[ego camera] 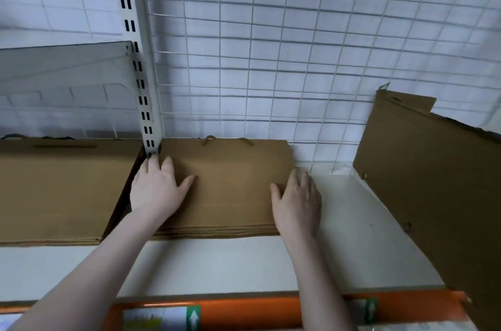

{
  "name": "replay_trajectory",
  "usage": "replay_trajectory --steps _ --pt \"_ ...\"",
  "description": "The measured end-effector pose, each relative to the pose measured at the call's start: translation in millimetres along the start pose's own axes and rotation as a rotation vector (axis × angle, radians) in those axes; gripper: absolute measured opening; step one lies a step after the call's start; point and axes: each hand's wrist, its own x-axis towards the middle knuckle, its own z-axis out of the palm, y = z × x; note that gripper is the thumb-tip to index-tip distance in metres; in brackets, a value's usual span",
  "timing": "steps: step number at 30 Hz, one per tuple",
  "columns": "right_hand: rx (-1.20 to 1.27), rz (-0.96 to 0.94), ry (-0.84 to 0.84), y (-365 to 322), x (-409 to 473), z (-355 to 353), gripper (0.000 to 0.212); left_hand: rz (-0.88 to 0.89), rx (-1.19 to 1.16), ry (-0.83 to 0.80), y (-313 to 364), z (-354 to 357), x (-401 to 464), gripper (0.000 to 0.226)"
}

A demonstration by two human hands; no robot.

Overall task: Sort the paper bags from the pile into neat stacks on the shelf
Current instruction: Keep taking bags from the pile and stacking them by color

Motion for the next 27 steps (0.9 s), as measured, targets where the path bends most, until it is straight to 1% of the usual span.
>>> replay_trajectory --steps 2,7,10,14,17,19,22,27 --pt "0.022 -0.039 0.011 -1 -9 -6 0.058 0.015 -0.015 0.020 1 -3 -9 0.074" --pt "0.042 -0.091 0.106 -1 -41 -9 0.053 0.042 -0.032 0.056 6 -12 -43 0.072" --pt "0.030 -0.118 0.101 1 -61 -13 0.053 0.061 -0.024 0.080 4 -18 -69 0.070" --pt "0.055 -0.178 0.091 -2 -89 -15 0.054 0.070 -0.039 0.187 -9 -23 -100 0.066" --pt "0.112 -0.221 0.044 -10 -110 -11 0.051 0.034 -0.009 0.220 -29 -28 -123 0.060" --pt "0.171 -0.250 -0.016 -21 -125 -9 0.051 0.007 0.018 0.229 -45 -35 -138 0.060" --pt "0.215 -0.311 -0.105 -43 -146 -10 0.052 -0.126 0.030 0.177 -67 -49 -158 0.066" --pt "0.237 -0.428 -0.167 -90 -166 -11 0.053 -0.247 -0.023 0.220 -112 -73 -185 0.068"
